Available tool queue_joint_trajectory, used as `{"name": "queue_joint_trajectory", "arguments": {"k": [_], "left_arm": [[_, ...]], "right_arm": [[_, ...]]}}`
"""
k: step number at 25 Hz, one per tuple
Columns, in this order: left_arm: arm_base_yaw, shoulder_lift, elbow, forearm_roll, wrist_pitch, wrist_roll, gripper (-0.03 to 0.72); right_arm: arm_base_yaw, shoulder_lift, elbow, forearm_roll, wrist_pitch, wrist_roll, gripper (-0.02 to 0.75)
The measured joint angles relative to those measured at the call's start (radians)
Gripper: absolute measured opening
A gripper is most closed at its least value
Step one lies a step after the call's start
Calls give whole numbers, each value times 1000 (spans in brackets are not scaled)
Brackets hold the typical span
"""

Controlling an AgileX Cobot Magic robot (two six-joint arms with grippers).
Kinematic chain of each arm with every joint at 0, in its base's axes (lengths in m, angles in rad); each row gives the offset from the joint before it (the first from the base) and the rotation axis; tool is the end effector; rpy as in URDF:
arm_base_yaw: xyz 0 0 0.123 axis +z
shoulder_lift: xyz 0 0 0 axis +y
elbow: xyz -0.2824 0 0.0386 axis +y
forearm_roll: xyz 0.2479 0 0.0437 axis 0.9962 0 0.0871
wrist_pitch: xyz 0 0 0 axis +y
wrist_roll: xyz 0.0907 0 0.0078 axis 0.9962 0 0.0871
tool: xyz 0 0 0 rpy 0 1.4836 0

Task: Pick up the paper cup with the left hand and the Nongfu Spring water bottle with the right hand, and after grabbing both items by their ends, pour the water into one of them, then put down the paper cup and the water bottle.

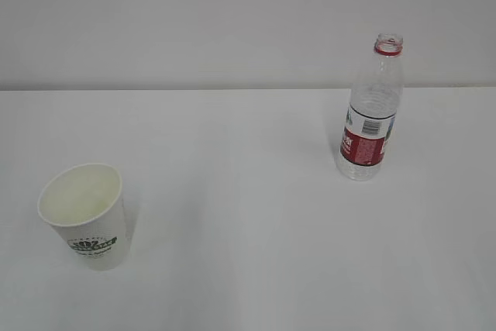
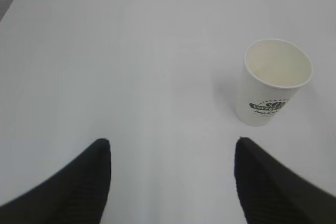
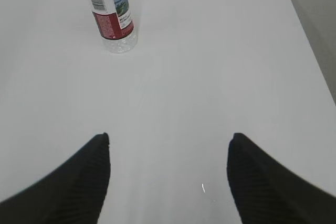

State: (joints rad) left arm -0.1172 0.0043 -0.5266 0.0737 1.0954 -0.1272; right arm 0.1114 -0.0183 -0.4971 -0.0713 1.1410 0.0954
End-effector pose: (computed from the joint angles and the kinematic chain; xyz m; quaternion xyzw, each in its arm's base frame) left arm -0.0081 0.0070 0.2819 -0.0067 0.8558 -0.0264 0.5165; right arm -0.0102 -0.0071 0.2700 -0.0039 0.8691 0.0156 0.4943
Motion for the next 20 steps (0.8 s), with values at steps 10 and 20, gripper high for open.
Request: {"name": "queue_joint_trajectory", "arguments": {"k": [10,20], "left_arm": [[0,0,0,0,0,0,524],[0,0,0,0,0,0,519]], "right_arm": [[0,0,0,0,0,0,528],[0,0,0,0,0,0,528]]}}
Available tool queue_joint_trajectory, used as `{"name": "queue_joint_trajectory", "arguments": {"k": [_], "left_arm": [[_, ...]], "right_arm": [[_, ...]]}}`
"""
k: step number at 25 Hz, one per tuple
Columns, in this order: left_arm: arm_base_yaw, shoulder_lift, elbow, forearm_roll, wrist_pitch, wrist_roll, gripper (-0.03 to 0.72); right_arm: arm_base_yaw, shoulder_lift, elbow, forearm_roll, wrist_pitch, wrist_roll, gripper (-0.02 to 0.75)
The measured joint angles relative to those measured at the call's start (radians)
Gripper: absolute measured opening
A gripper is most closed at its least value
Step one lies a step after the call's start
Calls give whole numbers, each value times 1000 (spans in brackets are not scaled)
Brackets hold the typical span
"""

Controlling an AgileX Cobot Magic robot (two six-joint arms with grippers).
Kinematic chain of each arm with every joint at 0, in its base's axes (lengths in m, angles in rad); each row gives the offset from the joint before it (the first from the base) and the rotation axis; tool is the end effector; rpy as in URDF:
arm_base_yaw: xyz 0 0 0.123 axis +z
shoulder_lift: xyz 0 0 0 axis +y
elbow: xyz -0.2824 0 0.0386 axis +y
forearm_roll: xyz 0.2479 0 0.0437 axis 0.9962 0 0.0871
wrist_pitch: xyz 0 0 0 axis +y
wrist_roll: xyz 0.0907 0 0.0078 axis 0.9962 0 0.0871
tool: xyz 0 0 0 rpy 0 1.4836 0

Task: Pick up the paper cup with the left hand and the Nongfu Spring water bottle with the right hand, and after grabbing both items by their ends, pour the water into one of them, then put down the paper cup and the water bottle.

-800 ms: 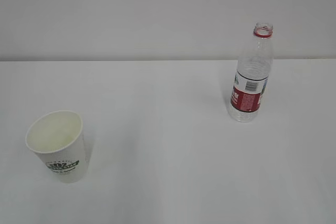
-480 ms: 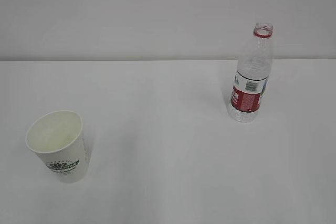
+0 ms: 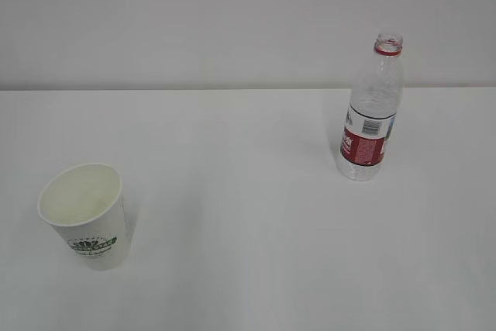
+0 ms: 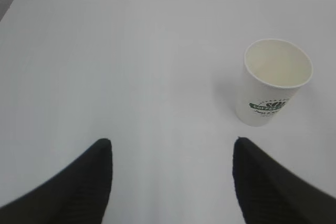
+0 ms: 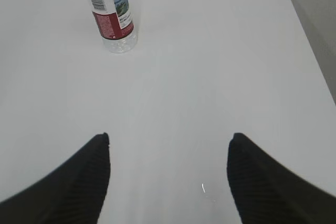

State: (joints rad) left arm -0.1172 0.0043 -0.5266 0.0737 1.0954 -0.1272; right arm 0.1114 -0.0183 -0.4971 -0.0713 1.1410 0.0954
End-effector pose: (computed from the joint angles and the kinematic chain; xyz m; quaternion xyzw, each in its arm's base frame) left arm -0.0081 0.0070 0.2819 -0.0067 0.8558 -0.0264 0.5165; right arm -0.0102 -0.0071 0.2700 -0.0039 0.8691 0.0156 0.4943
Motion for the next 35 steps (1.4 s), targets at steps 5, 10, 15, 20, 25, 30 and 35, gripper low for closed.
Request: {"name": "queue_joint_trajectory", "arguments": {"k": [5,10,15,20,25,30,35], "left_arm": [[0,0,0,0,0,0,519],[0,0,0,0,0,0,519],[0,0,0,0,0,0,517],[0,0,0,2,0,0,517],[0,0,0,4,0,0,516],[0,0,0,4,0,0,516],[0,0,0,4,0,0,516]], "right_arm": [[0,0,0,0,0,0,528],[0,0,0,0,0,0,528],[0,0,0,-1,0,0,528],[0,0,0,-1,0,0,528],[0,0,0,-4,0,0,528],[0,0,0,-6,0,0,528],[0,0,-20,-6,-19,0,528]]}}
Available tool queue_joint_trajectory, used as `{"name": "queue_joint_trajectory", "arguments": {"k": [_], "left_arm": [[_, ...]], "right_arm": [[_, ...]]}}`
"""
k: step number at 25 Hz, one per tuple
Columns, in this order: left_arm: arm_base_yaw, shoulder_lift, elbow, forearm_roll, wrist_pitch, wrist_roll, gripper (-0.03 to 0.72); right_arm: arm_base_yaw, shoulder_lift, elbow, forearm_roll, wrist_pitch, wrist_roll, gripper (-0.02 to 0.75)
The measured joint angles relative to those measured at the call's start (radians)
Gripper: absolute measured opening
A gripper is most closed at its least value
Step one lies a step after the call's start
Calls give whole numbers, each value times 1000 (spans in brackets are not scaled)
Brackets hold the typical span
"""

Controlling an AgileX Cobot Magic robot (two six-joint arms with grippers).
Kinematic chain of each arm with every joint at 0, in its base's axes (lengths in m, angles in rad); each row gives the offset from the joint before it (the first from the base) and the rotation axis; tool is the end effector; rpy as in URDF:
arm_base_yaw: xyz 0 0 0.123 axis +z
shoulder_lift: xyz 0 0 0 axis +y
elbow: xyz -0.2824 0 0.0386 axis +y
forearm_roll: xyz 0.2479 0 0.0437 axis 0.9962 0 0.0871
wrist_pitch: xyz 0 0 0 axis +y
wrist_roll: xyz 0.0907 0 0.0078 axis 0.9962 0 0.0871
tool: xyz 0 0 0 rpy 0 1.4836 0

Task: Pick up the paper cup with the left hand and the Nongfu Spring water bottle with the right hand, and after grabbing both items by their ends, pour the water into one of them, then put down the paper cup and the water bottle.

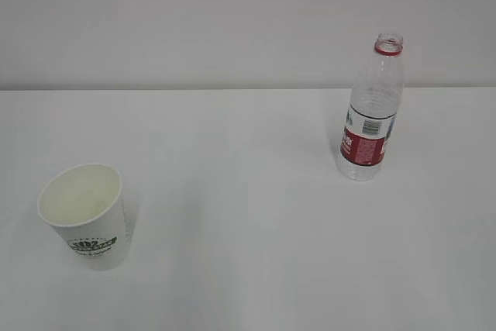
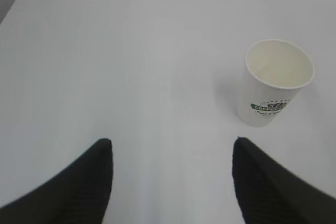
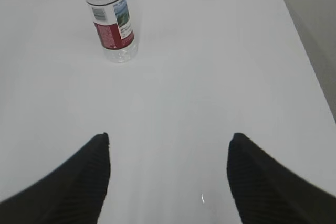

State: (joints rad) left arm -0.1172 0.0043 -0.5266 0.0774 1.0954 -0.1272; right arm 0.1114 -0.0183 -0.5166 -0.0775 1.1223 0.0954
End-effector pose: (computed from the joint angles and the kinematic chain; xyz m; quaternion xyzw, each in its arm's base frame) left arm -0.0081 0.0073 0.2819 -0.0069 0.8558 -0.0246 0.5167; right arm -0.0116 -0.0077 0.2768 -0.0035 0.8595 0.0142 0.5110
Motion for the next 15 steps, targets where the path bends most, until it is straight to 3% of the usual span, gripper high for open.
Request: {"name": "queue_joint_trajectory", "arguments": {"k": [15], "left_arm": [[0,85,-43,-3,-83,0,465]], "right_arm": [[0,150,-44,15,-170,0,528]]}}
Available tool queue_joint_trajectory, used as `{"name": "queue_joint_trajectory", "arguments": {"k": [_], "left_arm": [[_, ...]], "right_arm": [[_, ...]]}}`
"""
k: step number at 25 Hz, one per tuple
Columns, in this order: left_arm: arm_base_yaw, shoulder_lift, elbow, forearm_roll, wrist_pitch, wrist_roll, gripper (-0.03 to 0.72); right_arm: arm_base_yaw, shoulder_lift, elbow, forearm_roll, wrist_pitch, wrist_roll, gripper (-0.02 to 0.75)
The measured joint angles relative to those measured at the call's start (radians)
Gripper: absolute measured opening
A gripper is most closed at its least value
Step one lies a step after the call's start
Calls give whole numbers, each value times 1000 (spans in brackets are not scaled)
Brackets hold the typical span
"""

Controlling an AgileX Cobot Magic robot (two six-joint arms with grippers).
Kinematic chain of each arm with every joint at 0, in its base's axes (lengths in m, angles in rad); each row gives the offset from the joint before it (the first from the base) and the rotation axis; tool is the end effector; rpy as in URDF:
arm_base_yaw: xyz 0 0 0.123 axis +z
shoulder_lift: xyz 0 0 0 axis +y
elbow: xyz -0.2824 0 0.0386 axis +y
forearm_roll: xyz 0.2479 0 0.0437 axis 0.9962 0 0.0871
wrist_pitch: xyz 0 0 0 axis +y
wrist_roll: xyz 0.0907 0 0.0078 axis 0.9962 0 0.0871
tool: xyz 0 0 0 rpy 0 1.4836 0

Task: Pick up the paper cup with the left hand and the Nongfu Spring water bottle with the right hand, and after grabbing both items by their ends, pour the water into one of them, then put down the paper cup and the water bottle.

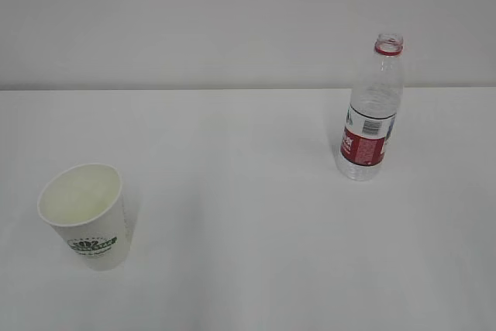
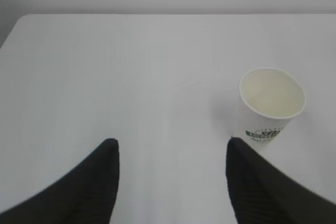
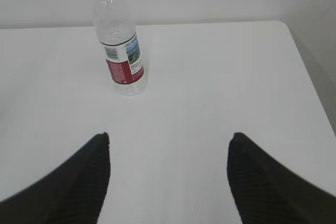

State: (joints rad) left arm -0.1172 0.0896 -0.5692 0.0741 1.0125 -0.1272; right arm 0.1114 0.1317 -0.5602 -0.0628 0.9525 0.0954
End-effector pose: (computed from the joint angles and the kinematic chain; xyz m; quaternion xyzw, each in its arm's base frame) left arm 0.0046 0.0052 0.3007 -0.0044 0.8453 -0.0282 0.5335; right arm 0.0152 -0.0030 0.3026 -0.0084 0.8431 0.0242 0.5372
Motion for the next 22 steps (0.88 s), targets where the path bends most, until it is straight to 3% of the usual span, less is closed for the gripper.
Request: {"name": "queue_joint_trajectory", "arguments": {"k": [13,22], "left_arm": [[0,144,-2,-5,-163,0,464],[0,226,-2,-17,-308,2,464]], "right_arm": [[0,116,-53,0,-132,0,528],[0,205,-54,0,-313,0,528]]}}
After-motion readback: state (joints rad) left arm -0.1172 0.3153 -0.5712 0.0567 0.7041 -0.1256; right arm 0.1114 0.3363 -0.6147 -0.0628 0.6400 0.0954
